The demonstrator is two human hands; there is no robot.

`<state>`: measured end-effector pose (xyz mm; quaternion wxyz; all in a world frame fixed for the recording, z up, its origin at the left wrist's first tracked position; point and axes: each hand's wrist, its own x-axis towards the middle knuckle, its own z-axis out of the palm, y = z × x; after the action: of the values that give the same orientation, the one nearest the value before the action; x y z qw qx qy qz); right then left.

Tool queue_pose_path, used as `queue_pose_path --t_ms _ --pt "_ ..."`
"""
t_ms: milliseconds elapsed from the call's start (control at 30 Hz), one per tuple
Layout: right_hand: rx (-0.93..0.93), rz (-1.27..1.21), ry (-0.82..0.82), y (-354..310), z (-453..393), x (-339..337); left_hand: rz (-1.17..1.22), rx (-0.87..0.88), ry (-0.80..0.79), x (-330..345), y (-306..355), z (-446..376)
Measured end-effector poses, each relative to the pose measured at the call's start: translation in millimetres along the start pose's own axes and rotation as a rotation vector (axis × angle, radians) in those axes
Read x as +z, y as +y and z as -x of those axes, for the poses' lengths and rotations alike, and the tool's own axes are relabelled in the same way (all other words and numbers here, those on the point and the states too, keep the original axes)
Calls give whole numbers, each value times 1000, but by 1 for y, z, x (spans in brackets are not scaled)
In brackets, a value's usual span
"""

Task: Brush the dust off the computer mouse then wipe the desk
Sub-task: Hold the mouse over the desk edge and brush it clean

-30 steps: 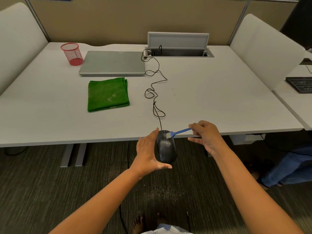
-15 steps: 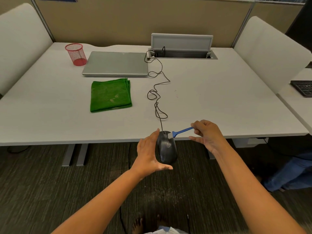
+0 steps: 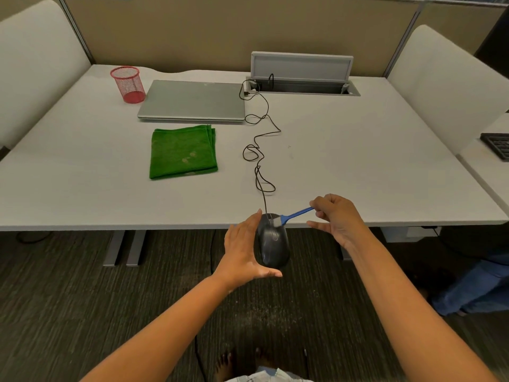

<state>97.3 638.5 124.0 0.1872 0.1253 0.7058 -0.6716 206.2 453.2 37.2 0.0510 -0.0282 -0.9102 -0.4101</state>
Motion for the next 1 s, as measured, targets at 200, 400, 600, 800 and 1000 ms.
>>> queue_pose_path --t_ms 200,400,600,800,1000 --pt "-6 40 7 -1 -1 1 -3 -7 9 0 1 -1" --pt "0 16 -3 4 -1 -1 -17 -4 5 -1 3 -2" --pt "-13 29 8 -1 -2 1 -6 1 24 0 2 -2" --pt "-20 35 -9 -4 -2 -5 -10 2 23 -2 2 -5" --pt "-62 23 9 -13 -5 -5 -6 0 16 0 2 -5"
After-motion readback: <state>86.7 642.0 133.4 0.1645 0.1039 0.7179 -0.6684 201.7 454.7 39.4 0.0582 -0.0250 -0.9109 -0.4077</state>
